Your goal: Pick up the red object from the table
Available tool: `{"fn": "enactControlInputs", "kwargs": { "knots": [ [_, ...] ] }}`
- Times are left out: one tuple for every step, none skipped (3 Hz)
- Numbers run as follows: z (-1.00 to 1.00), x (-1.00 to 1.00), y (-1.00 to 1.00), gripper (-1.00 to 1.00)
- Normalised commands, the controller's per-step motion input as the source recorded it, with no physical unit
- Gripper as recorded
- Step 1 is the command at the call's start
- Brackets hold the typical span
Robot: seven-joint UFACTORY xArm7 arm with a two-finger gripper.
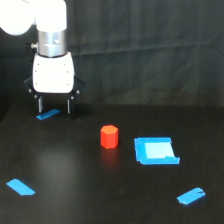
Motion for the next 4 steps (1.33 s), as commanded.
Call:
{"fn": "enactControlInputs", "kwargs": {
  "knots": [
    [-0.09, 0.92, -0.34, 1.0],
    [-0.13, 0.98, -0.42, 1.0],
    [-0.28, 0.97, -0.6, 0.96],
    [-0.2, 0.89, -0.55, 1.0]
  ]
}}
